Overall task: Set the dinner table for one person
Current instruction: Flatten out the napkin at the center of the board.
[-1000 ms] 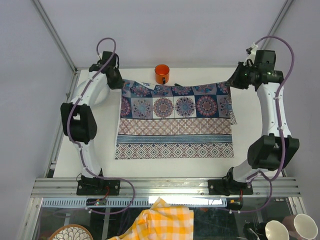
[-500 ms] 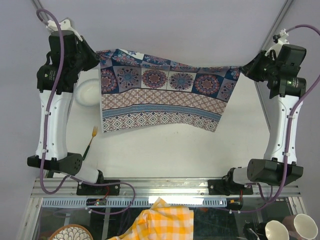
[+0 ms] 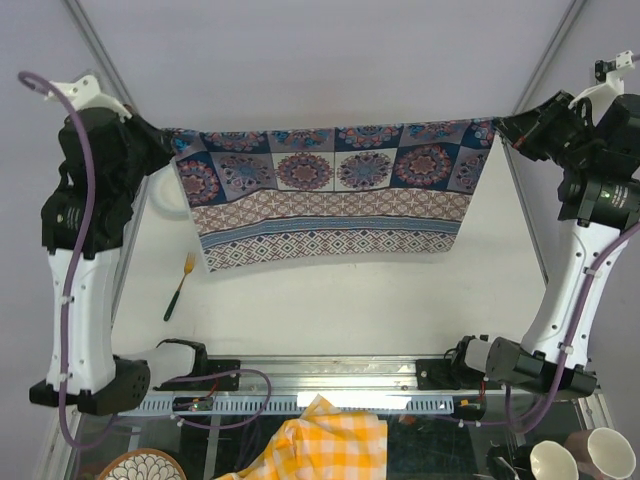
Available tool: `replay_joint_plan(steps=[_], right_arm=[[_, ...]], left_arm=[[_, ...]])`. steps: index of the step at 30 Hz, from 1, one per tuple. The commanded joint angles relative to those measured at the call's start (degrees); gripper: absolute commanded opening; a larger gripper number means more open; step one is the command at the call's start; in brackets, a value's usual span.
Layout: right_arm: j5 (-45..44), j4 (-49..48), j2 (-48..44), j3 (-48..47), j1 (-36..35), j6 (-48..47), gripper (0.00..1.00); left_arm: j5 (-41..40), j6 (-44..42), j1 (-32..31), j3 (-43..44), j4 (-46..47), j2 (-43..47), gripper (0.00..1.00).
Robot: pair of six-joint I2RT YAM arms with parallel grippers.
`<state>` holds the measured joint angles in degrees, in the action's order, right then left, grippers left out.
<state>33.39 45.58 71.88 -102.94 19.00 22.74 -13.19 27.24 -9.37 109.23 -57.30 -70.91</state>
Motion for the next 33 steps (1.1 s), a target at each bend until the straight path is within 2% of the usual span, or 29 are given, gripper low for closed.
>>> replay_joint_plan(steps=[1, 5, 10, 13, 17, 21, 23, 24, 31, 33], right_arm=[[19.88, -18.46, -0.71, 4.01, 3.50, 12.18, 0.00], [31.03, -34.85, -0.66, 9.39, 6.06, 27.33, 0.00], [40.28, -45.12, 1.30, 8.85, 6.87, 39.53, 0.00], [42.78, -48.76, 2.08, 8.78, 8.63, 43.41, 0.00], [43.20, -49.47, 2.79, 11.09, 12.10, 44.57, 0.00], [43.04, -49.33, 3.26, 12.08, 14.28, 44.92, 0.00], [42.74, -49.16, 3.40, 11.85, 15.00, 44.79, 0.00], [42.56, -48.96, 3.52, 11.68, 15.13, 44.81, 0.00], [41.76, -48.83, 3.61, 11.27, 14.78, 45.05, 0.00], [41.60, -48.83, 3.54, 11.07, 14.35, 45.00, 0.00]], left_arm=[[-7.35, 1.77, 1.13, -7.18, 14.02, 7.68, 0.01], [6.39, 2.10, 1.15, -10.30, 20.25, 9.33, 0.03], [23.26, -0.26, 1.12, -10.02, 25.01, 9.10, 0.05], [28.98, -1.65, 1.19, -10.16, 27.40, 9.13, 0.10], [21.92, -3.57, 1.19, -8.27, 23.80, 7.82, 0.11], [5.88, -3.97, 1.48, -6.00, 17.51, 5.90, 0.08], [0.25, -2.96, 2.00, -6.17, 14.92, 5.35, 0.00], [-0.82, -2.61, 2.39, -6.92, 15.02, 5.50, 0.00], [3.67, 0.29, 3.62, -11.37, 17.61, 5.59, 0.00], [7.66, 1.45, 3.74, -12.18, 17.20, 4.36, 0.07]])
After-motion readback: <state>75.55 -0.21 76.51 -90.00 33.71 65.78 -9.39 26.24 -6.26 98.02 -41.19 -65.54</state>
